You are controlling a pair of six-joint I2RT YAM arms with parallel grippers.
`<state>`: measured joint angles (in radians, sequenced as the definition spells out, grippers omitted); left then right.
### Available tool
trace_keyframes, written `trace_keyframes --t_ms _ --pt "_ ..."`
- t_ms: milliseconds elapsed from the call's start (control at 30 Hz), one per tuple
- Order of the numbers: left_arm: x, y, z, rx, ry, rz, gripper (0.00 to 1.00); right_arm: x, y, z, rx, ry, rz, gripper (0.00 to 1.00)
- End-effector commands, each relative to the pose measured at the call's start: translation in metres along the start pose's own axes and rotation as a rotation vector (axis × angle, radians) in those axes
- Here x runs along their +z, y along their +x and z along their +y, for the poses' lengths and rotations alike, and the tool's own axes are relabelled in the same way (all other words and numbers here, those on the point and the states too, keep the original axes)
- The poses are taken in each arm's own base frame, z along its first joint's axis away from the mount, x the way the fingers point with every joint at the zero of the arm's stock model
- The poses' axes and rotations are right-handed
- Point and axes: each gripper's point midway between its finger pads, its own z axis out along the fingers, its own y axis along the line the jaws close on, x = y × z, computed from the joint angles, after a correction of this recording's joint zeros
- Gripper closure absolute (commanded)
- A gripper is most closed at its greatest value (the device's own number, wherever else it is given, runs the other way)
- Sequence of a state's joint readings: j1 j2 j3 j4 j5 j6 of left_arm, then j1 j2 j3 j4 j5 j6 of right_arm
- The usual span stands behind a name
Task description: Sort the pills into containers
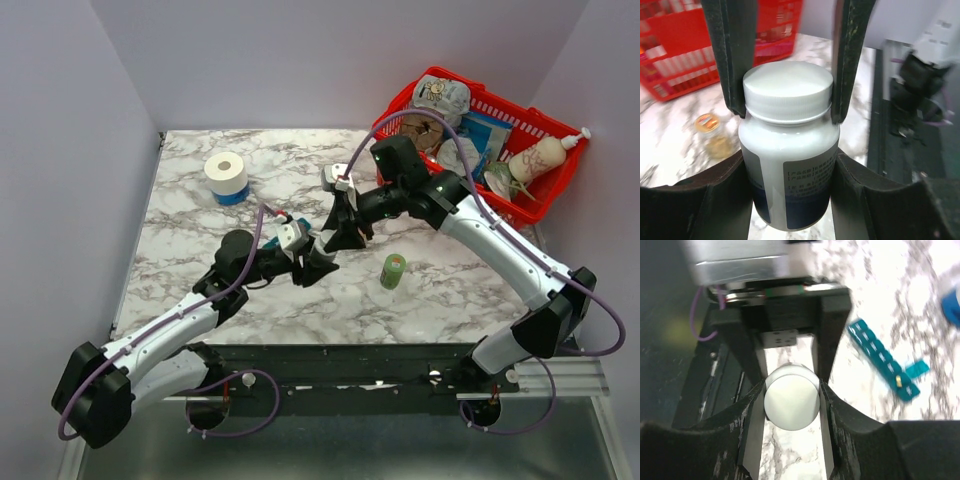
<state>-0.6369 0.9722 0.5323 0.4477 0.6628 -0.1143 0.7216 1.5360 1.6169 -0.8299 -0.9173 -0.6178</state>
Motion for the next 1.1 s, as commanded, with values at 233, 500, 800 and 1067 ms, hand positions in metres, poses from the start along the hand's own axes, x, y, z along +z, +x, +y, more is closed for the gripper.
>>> trace_keyframes --t_ms 233,500,800,1067 --pt "0.005 -0.074 0.046 0.124 -0.261 -0.274 1.0 0.007 0.019 -0.025 0.299 0.168 0.083 0.47" --pt "0.001 -0.019 0.012 0.112 -0.071 -0.159 1.0 -0.028 -0.051 -0.018 0.021 0.135 -0.05 0.05" --pt "-0.007 -0.01 -0.037 0.123 0.245 -0.049 1.0 -0.042 -0.024 0.059 -0.612 -0.201 -0.075 0.0" --pt "-0.003 -0.013 -0.048 0.087 0.354 -0.002 1.0 -0.028 -0.006 0.071 -0.463 -0.333 -0.116 0.04"
